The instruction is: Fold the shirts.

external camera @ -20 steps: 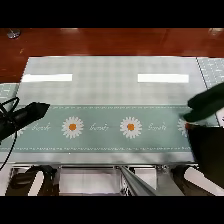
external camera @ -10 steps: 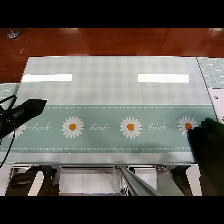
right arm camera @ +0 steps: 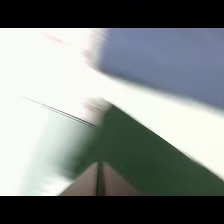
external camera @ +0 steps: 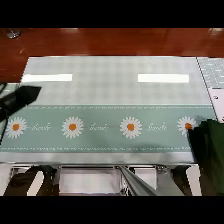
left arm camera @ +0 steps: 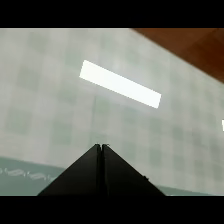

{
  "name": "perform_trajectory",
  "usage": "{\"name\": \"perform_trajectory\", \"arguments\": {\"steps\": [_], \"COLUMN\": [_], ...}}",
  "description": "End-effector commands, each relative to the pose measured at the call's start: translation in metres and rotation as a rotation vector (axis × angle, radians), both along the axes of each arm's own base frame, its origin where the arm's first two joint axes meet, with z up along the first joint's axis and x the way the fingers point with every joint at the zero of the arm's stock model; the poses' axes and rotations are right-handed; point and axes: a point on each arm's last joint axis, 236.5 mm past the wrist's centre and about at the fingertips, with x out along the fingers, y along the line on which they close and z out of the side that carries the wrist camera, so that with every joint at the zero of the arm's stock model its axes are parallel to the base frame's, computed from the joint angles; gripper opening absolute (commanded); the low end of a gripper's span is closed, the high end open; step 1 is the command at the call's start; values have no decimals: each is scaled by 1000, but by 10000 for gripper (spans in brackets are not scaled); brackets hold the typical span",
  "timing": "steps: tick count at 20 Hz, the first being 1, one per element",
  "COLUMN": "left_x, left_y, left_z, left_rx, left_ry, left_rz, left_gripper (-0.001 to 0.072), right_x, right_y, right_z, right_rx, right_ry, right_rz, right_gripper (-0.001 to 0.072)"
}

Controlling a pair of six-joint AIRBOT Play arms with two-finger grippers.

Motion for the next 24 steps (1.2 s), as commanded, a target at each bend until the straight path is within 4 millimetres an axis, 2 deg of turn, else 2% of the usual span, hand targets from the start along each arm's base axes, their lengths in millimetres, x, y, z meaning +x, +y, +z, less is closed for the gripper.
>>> {"name": "perform_trajectory", "arguments": {"steps": [1, 2, 3, 4, 5, 6, 7, 8, 9, 10, 11, 12, 14, 16, 18, 24], "left_x": [40, 49, 57, 64, 72, 77, 79, 75, 67, 58, 49, 43, 42, 40, 29, 30], "left_y": [-26, -44, -67, -87, -105, -119, -126, -125, -113, -97, -84, -78, -72, -72, -72, -72], "left_z": [80, 102, 120, 130, 130, 116, 83, 37, -16, -57, -88, -105, -120, -121, -125, -125], "left_rx": [-25, -15, 11, 41, 71, 98, 148, 227, 322, 407, 444, 429, 393, 385, 388, 388], "left_ry": [-120, -133, -148, -160, -152, -110, -14, 130, 300, 427, 521, 574, 615, 625, 672, 670], "left_rz": [-123, -198, -289, -362, -411, -444, -461, -466, -444, -434, -434, -429, -410, -404, -424, -422], "left_gripper": [19, 19, 19, 19, 18, 19, 18, 18, 19, 19, 19, 19, 20, 20, 20, 20], "right_x": [153, 185, 210, 227, 239, 247, 252, 250, 245, 238, 232, 228, 225, 224, 222, 223], "right_y": [77, 122, 166, 212, 262, 300, 332, 347, 344, 330, 318, 312, 317, 316, 315, 315], "right_z": [108, 113, 103, 79, 39, -7, -63, -118, -173, -216, -241, -254, -258, -252, -248, -248], "right_rx": [-35, -9, 6, 28, 48, 46, 33, 5, -19, -29, -21, 4, 46, 23, 27, 26], "right_ry": [-495, -510, -477, -404, -278, -147, -1, 150, 314, 447, 531, 580, 579, 581, 574, 572], "right_rz": [536, 696, 835, 964, 1099, 1192, 1259, 1286, 1249, 1176, 1124, 1100, 1108, 1140, 1128, 1128], "right_gripper": [25, 25, 26, 26, 26, 26, 26, 26, 26, 26, 26, 26, 26, 26, 26, 26]}}
